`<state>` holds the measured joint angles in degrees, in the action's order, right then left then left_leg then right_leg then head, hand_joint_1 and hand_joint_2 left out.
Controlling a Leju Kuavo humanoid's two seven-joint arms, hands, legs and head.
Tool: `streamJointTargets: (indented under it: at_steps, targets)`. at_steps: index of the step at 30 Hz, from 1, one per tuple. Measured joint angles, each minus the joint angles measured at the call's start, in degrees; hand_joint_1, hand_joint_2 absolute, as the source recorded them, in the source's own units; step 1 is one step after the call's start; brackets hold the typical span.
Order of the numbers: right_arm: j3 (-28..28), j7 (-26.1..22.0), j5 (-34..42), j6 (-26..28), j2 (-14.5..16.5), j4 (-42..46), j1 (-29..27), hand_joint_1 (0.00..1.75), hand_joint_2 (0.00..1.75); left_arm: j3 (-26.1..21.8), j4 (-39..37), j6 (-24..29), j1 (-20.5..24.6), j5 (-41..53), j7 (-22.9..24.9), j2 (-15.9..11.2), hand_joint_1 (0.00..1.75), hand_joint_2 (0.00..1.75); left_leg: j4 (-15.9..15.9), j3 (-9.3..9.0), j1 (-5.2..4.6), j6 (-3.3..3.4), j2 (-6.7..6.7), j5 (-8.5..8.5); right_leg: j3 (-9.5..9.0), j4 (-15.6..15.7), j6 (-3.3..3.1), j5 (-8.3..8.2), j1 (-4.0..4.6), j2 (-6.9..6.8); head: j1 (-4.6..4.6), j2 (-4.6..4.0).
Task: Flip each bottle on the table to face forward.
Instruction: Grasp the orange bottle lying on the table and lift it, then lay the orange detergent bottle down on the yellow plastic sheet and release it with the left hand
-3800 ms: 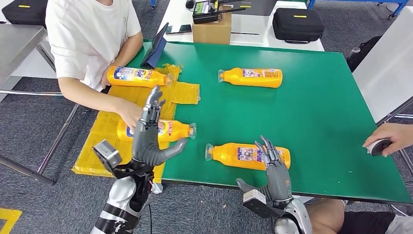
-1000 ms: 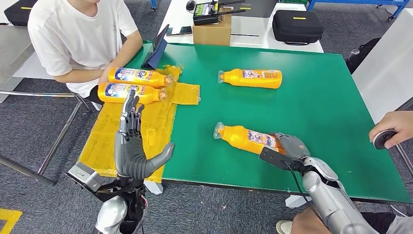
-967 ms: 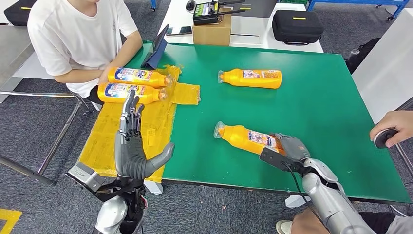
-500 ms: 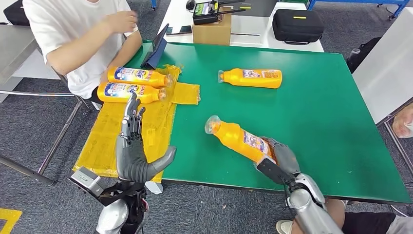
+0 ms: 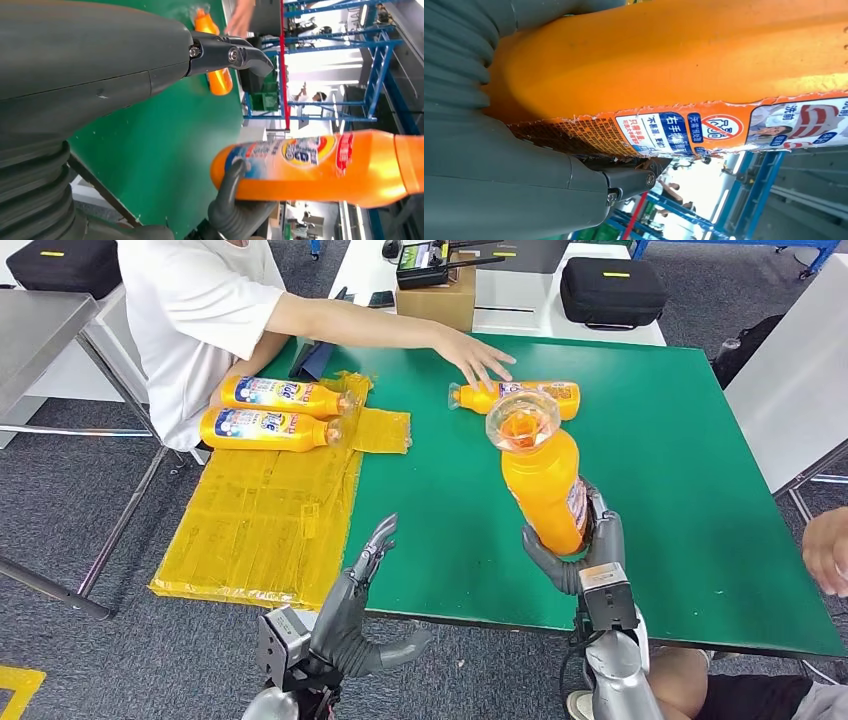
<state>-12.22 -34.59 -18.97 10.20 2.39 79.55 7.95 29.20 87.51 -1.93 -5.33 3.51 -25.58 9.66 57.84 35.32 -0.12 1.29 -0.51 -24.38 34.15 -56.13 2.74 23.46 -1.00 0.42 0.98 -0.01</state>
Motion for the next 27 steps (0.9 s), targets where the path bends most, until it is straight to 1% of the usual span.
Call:
streamJointTargets:
  at_steps: [3, 8, 12, 14, 16, 20, 24, 27]
  targets:
    - [-0.6, -0.2, -1.2, -0.3, 0.2, 0.0, 0.1, 1.75, 1.75, 0.6, -0.1, -1.6, 0.1, -0.7, -0.7, -0.1, 0.00, 1.75, 0.0, 0.00, 0.01, -0.01, 0.00, 0.01, 0.00, 0.0, 0.00, 0.00, 0.01, 0.00, 0.00, 0.01]
    - [-2.9, -0.9, -5.3, -1.3, 0.2, -1.0, 0.9, 1.75, 1.75, 1.0, 0.4, -7.0, 0.4, -5.9, -0.4, -0.4, 0.00, 1.75, 0.0, 0.00, 0.01, -0.01, 0.00, 0.01, 0.00, 0.0, 0.00, 0.00, 0.01, 0.00, 0.00, 0.01]
    - [-6.0, -1.4, -8.7, -0.7, 0.3, -2.1, 0.9, 1.75, 1.75, 0.8, 0.4, -7.3, 0.8, -7.8, 0.3, -0.1, 0.00, 1.75, 0.0, 0.01, 0.02, -0.01, -0.02, 0.01, 0.01, 0.0, 0.00, 0.00, 0.01, 0.00, 0.01, 0.01]
    - [-7.1, -1.5, -9.5, -0.5, 0.5, -2.5, 0.9, 1.75, 1.75, 0.7, 0.5, -6.9, 0.9, -8.3, 0.6, 0.0, 0.00, 1.75, 0.0, 0.01, 0.02, -0.01, -0.02, 0.01, 0.01, 0.0, 0.00, 0.00, 0.01, -0.01, 0.00, 0.01]
    - [-8.5, -1.9, -11.0, -0.2, 0.6, -2.9, 0.8, 1.75, 1.75, 0.4, 0.5, -5.3, 1.0, -8.5, 0.6, 0.3, 0.00, 1.75, 0.0, 0.01, 0.02, -0.01, 0.00, 0.01, 0.01, 0.0, 0.00, 0.00, 0.01, 0.00, -0.01, 0.01]
    - [-13.3, -3.4, -13.5, 1.8, 1.8, -3.2, 0.3, 1.75, 1.75, 0.0, 0.8, -2.0, 2.3, -9.0, 0.7, 1.4, 0.00, 1.75, 0.0, 0.01, 0.03, -0.02, -0.01, 0.01, 0.02, 0.0, 0.00, 0.00, 0.02, -0.01, 0.00, 0.01]
    - [-18.5, -4.7, -11.8, 3.7, 2.7, -3.3, 0.0, 1.75, 1.75, 0.0, 0.9, 0.2, 3.7, -10.6, 0.9, 2.1, 0.00, 1.75, 0.0, 0.01, 0.04, -0.02, -0.01, 0.01, 0.02, 0.0, -0.01, 0.00, 0.03, -0.01, 0.01, 0.01]
    - [-21.3, -4.9, -10.6, 3.6, 2.9, -3.3, 0.2, 1.75, 1.75, 0.2, 0.9, 0.7, 4.5, -10.9, 0.6, 2.3, 0.00, 1.75, 0.0, 0.01, 0.04, -0.02, 0.00, 0.01, 0.02, 0.0, -0.01, 0.00, 0.02, -0.01, 0.00, 0.01]
